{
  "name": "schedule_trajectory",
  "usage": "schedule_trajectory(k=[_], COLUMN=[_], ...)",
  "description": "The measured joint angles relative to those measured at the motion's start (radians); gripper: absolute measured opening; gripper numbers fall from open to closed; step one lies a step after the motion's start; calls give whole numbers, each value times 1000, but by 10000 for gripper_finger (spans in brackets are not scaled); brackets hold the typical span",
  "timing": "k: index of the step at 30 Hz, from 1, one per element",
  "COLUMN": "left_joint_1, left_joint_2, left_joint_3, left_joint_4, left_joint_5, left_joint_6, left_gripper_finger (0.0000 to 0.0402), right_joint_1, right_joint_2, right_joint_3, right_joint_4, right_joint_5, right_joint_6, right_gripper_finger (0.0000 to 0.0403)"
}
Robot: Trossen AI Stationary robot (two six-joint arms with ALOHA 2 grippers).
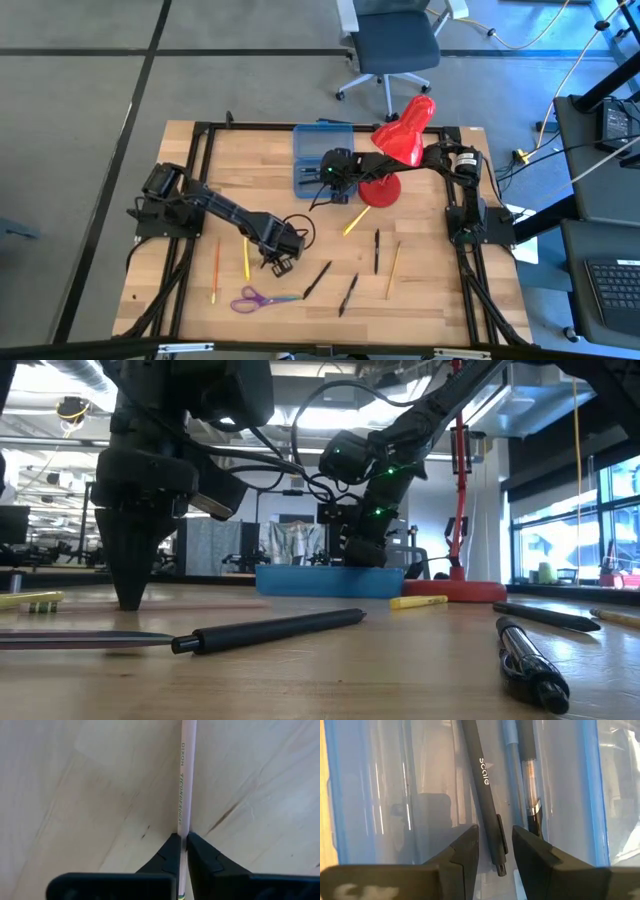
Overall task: Pick & place school supplies into a supply box
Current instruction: Put the pink pencil into the blue supply box
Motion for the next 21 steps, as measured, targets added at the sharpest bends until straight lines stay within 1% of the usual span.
schedule_trajectory(k=[3, 7, 10, 14, 18, 21], left_joint_1=[8, 18, 22, 21, 25, 33], left_joint_2=[0, 1, -4, -13, -31, -45], left_joint_3=[0, 0, 0, 5, 8, 11], left_joint_4=[0, 0, 0, -7, -13, -19], left_joint_5=[7, 13, 23, 5, -74, -91], left_joint_6=[29, 66, 75, 95, 126, 132], left_gripper_finger=[12, 11, 12, 11, 11, 11], right_joint_1=[0, 0, 0, 2, 5, 15], right_joint_2=[-5, -20, -39, -64, -99, -129], right_joint_3=[0, -1, -1, -1, -1, -1], right_joint_4=[1, 6, 4, -13, -77, -126], right_joint_5=[4, 62, 71, 25, -13, -39], right_joint_6=[4, 7, 8, 27, 60, 84], right_gripper_finger=[123, 123, 123, 123, 123, 123])
